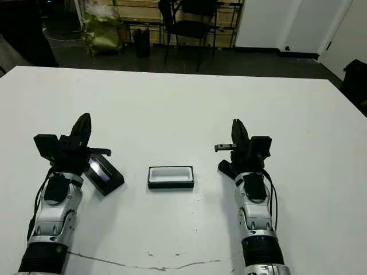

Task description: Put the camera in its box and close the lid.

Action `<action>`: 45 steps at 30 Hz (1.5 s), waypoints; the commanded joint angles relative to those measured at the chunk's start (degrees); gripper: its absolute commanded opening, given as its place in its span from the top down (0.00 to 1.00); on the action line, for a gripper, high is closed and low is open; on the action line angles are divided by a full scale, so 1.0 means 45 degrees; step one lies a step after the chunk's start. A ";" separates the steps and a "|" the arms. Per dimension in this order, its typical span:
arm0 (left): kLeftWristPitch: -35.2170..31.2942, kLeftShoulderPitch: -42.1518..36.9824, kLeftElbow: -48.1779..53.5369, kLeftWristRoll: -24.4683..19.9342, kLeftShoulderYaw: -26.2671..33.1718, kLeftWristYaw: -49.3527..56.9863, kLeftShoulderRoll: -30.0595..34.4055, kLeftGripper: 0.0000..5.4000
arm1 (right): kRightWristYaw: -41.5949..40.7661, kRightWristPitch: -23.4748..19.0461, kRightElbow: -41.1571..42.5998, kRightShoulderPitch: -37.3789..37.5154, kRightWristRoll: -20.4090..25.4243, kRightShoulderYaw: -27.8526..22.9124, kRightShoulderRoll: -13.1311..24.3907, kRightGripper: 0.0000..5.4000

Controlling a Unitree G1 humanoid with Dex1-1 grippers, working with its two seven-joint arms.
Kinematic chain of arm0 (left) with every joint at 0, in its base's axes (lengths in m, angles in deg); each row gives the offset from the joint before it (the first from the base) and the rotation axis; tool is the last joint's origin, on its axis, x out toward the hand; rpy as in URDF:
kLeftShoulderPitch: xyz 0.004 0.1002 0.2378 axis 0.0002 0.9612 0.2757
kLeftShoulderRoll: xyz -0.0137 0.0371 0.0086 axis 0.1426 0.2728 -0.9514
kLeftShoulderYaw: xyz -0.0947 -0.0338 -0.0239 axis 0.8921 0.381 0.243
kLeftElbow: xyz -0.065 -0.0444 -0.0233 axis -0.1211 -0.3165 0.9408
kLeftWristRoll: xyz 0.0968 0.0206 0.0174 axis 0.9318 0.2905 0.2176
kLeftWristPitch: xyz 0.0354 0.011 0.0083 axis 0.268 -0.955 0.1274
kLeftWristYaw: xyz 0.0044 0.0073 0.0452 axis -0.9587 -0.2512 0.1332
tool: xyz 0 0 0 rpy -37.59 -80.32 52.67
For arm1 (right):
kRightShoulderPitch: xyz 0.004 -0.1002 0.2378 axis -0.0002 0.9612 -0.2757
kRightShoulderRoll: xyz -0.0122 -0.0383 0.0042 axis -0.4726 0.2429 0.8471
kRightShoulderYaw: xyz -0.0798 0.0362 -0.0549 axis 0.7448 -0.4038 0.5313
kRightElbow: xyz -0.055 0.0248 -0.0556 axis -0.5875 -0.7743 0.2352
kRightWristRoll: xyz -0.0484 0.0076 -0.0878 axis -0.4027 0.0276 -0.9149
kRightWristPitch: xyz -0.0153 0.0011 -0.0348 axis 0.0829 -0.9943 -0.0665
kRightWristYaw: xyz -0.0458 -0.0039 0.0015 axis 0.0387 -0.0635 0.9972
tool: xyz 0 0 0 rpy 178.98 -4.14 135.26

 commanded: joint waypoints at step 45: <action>-0.0383 0.0181 0.0205 0.0094 0.0074 0.0158 0.0130 1.00 | -0.4378 -0.5321 0.7227 0.4039 0.2870 -0.1863 0.5204 0.88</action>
